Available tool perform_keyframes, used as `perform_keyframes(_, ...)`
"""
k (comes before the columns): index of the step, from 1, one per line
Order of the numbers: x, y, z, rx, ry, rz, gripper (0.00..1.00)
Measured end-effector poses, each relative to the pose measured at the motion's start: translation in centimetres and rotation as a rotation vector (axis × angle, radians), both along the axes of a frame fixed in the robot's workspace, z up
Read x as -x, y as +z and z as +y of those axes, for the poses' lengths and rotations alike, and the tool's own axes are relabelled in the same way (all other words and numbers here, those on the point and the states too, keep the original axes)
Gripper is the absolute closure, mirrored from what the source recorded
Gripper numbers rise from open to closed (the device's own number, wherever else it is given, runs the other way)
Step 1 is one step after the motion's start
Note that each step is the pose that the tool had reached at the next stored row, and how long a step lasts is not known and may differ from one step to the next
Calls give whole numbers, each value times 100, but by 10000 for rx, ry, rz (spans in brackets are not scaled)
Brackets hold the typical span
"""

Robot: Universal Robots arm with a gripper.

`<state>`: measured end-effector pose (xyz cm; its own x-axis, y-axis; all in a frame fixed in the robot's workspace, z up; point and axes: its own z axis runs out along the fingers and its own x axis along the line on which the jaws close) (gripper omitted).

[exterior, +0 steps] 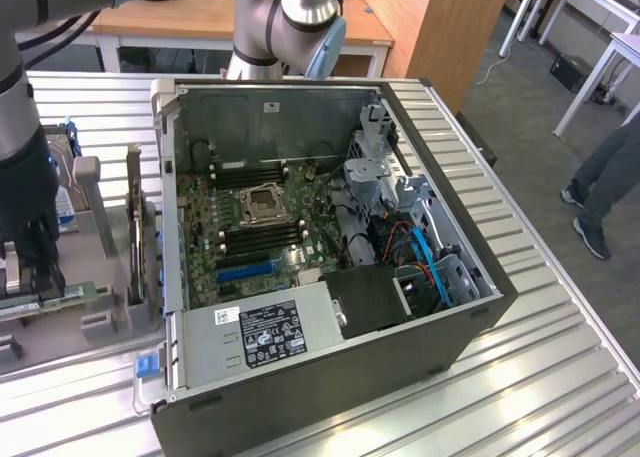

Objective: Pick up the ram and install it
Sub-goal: 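Pick up the ram and move it above insertion slot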

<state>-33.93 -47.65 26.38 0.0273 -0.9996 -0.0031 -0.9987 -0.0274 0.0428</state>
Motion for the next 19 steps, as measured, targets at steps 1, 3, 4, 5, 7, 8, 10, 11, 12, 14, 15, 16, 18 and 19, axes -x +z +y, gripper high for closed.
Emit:
perform_keyframes(1, 0, 17, 0, 0, 0, 0, 89)
perform_keyframes(3, 0, 53, 0, 0, 0, 1, 89)
perform_keyframes(4, 0, 71, 0, 0, 0, 0, 89)
perform_keyframes(5, -1, 91, 0, 0, 0, 0, 89)
perform_keyframes(7, -1, 127, 0, 0, 0, 1, 89)
perform_keyframes(8, 0, 144, 0, 1, 0, 0, 89)
perform_keyframes(10, -1, 177, 0, 0, 0, 0, 89)
perform_keyframes(11, -1, 193, 0, 0, 0, 0, 89)
perform_keyframes(12, -1, 210, 0, 0, 0, 1, 89)
perform_keyframes(14, -1, 238, 0, 0, 0, 0, 89)
perform_keyframes(15, -1, 252, 0, 0, 0, 0, 89)
perform_keyframes(16, -1, 266, 0, 0, 0, 0, 89)
perform_keyframes(18, -1, 283, 0, 0, 0, 0, 89)
perform_keyframes(19, -1, 283, 0, -1, 0, -2, 89)
